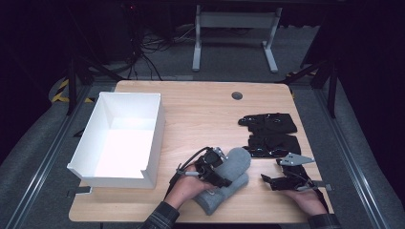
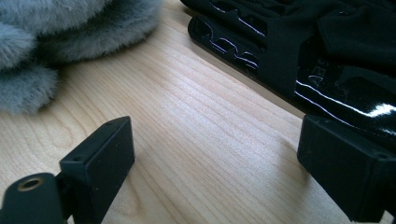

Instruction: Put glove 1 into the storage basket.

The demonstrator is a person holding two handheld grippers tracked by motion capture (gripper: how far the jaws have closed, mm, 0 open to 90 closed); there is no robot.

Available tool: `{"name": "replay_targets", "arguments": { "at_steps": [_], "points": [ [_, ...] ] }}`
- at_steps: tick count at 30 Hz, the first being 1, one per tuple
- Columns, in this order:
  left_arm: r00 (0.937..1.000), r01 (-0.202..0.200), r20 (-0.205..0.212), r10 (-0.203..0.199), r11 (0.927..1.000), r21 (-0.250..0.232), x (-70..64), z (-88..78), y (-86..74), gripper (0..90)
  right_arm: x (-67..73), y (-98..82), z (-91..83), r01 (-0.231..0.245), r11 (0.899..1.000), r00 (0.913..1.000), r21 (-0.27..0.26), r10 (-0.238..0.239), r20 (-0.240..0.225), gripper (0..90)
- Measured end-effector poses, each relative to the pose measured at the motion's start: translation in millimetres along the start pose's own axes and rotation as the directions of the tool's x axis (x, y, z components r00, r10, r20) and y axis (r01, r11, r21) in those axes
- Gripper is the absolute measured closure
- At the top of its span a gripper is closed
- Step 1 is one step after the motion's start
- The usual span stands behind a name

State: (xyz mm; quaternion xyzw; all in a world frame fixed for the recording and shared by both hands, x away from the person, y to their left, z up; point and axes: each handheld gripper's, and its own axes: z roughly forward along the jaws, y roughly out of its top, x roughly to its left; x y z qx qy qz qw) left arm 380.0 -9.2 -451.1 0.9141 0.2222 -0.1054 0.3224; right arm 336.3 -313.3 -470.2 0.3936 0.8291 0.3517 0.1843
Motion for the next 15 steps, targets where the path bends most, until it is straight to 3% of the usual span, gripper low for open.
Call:
{"name": "replay_targets", "arguments": {
  "at_steps": [2,9,15],
  "points": [
    [0.9999,0.004,0.011,-0.004,1.0,0.004,0.3,-0.2,0.2,40.1,0.0,0.0,0.0,0.0,1.0,1.0,0.0,0.0,0.0,11.5],
    [0.9999,-0.002,0.015,0.001,0.9997,0.023,-2.5,-3.1,2.5,62.8,0.1,0.0,0.0,-0.001,1.0,1.0,0.001,0.001,-0.001,11.5],
    [0.9999,0.009,0.013,-0.009,1.0,0.003,-5.4,-6.6,2.9,68.3,0.0,0.1,0.0,-0.001,1.0,1.0,0.001,0.001,-0.001,11.5]
  ]
}}
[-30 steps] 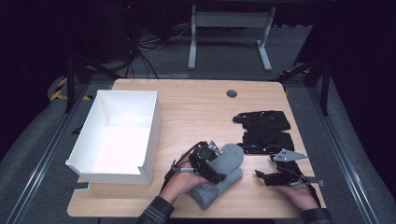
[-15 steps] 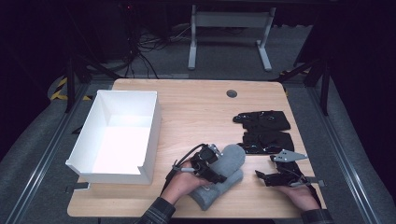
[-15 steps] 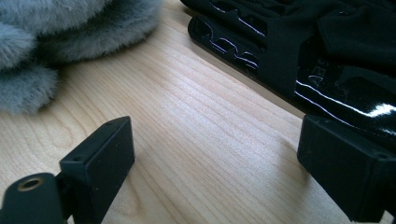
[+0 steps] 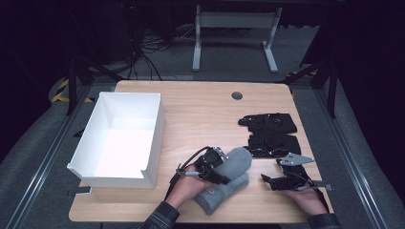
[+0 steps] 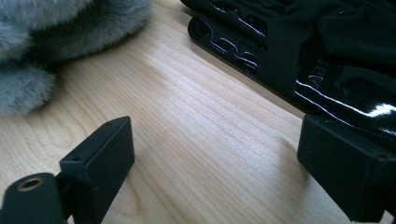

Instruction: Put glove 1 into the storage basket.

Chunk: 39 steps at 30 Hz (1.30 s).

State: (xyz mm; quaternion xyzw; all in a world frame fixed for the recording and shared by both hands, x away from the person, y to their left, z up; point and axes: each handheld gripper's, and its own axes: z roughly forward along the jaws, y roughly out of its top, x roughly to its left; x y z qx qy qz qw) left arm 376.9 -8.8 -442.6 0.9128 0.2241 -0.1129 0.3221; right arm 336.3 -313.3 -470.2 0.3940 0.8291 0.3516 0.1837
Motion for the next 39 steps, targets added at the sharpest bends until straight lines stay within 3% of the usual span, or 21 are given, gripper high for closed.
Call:
{"name": "replay_targets", "arguments": {
  "at_steps": [14,25,39],
  "points": [
    [0.9999,-0.003,0.013,0.004,0.9995,-0.031,-4.8,-12.2,2.1,68.8,-0.6,1.5,1.7,-0.001,1.0,1.0,0.001,0.001,-0.002,11.2],
    [0.9989,-0.006,-0.048,0.002,0.9967,-0.081,-3.0,-39.0,5.6,68.8,-0.7,1.6,1.8,-0.001,1.0,1.0,0.001,0.001,-0.002,11.1],
    [0.9941,0.009,-0.107,-0.02,0.9942,-0.107,-3.5,-73.3,13.3,68.7,-0.7,1.6,1.8,-0.001,1.0,1.0,0.001,0.001,-0.003,11.1]
  ]
}}
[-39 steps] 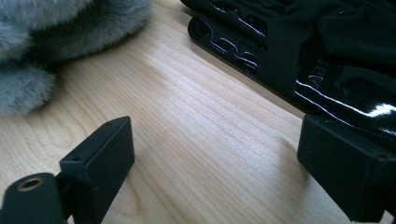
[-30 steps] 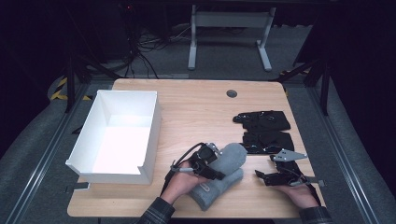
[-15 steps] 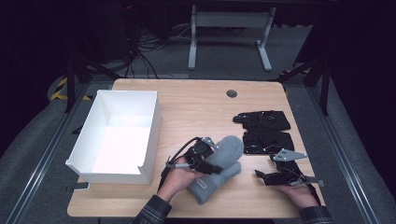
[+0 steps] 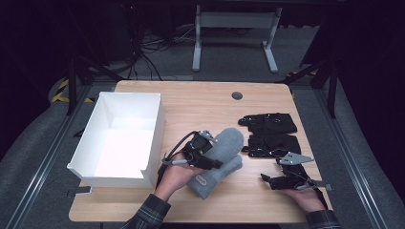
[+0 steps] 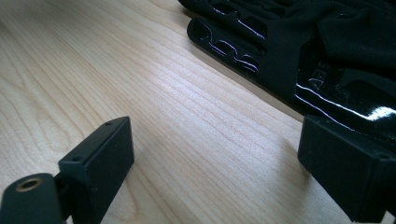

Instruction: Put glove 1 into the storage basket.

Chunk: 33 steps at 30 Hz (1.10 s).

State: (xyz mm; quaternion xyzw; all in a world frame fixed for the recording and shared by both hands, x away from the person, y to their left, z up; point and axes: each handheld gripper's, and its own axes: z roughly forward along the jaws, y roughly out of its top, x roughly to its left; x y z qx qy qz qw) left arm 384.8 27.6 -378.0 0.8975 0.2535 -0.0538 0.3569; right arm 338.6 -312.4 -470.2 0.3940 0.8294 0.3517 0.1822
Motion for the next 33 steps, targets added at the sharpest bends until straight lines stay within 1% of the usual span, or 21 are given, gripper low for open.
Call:
{"name": "replay_targets", "arguments": {
  "at_steps": [3,6,7,14,18,20,22,28,30,31,33],
  "points": [
    [0.9998,0.011,-0.016,-0.012,0.9999,-0.007,0.7,-7.9,3.1,68.7,0.0,0.1,0.0,0.0,1.0,1.0,0.0,0.0,0.0,11.1],
    [0.9993,0.01,-0.037,-0.011,0.9999,-0.008,0.6,-19.0,7.6,68.8,-0.1,0.3,0.1,-0.001,1.0,1.0,0.001,0.001,0.002,11.1],
    [0.9992,0.013,-0.036,-0.014,0.9998,-0.016,0.5,-21.9,8.5,68.8,-0.1,0.3,0.1,-0.001,1.0,1.0,0.001,0.001,0.002,11.1],
    [0.9977,0.024,-0.063,-0.026,0.9993,-0.027,0.7,-44.4,13.9,68.8,-0.1,0.3,0.2,-0.001,1.0,1.0,0.0,0.001,0.002,11.1],
    [0.9956,0.032,-0.086,-0.035,0.9987,-0.039,1.5,-57.4,16.6,68.8,-0.1,0.3,0.1,-0.001,1.0,1.0,0.0,0.001,0.003,11.1],
    [0.9947,0.03,-0.097,-0.034,0.9986,-0.044,1.7,-63.7,18.3,68.8,-0.1,0.3,0.1,-0.001,1.0,1.0,0.0,0.001,0.003,11.1],
    [0.9933,0.035,-0.108,-0.041,0.9978,-0.056,2.0,-71.8,19.9,68.8,-0.1,0.3,0.1,-0.001,1.0,1.0,0.0,0.001,0.003,11.1],
    [0.9896,0.047,-0.132,-0.057,0.9959,-0.077,5.3,-90.6,22.7,68.8,-0.4,0.5,0.3,0.001,1.0,1.0,0.0,-0.001,0.003,11.1],
    [0.9883,0.054,-0.137,-0.067,0.9942,-0.093,6.3,-97.9,23.2,68.8,-0.6,0.6,0.5,0.001,1.0,1.0,0.0,-0.001,0.003,11.1],
    [0.9883,0.054,-0.137,-0.067,0.9942,-0.093,6.3,-97.9,23.2,68.8,-0.7,0.6,0.6,0.002,1.0,1.0,0.0,-0.002,0.003,11.1],
    [0.9857,0.055,-0.153,-0.071,0.9932,-0.102,8.2,-107.3,24.1,68.8,-0.7,0.6,0.7,0.001,1.0,1.0,-0.001,-0.001,0.002,11.1]
  ]
}}
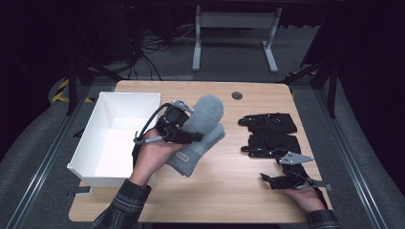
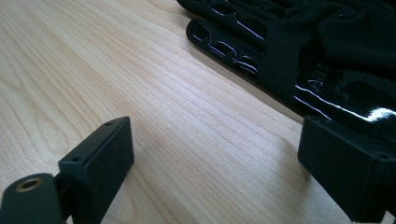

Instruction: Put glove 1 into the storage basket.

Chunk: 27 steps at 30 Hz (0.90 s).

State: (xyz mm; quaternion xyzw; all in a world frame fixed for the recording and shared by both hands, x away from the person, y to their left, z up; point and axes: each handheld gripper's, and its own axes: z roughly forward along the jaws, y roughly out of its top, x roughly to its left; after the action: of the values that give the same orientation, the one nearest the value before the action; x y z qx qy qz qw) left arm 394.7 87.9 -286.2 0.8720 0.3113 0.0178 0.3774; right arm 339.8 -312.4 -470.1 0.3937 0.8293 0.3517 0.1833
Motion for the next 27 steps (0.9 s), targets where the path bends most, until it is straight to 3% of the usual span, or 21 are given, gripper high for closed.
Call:
{"name": "replay_targets", "arguments": {
  "at_steps": [13,21,27],
  "points": [
    [0.9973,0.035,-0.062,-0.038,0.9979,-0.054,22.1,-46.7,4.2,68.8,0.1,0.0,-0.1,0.0,1.0,1.0,0.001,0.0,0.002,11.1],
    [0.9924,0.068,-0.097,-0.076,0.9945,-0.08,36.5,-71.6,-5.3,69.0,0.0,0.0,0.0,0.0,1.0,1.0,0.0,0.0,0.0,11.1],
    [0.9853,0.1,-0.129,-0.112,0.9909,-0.089,48.8,-89.7,-16.9,69.1,-0.1,0.0,-0.1,0.0,1.0,1.0,0.0,0.0,-0.001,11.2]
  ]
}}
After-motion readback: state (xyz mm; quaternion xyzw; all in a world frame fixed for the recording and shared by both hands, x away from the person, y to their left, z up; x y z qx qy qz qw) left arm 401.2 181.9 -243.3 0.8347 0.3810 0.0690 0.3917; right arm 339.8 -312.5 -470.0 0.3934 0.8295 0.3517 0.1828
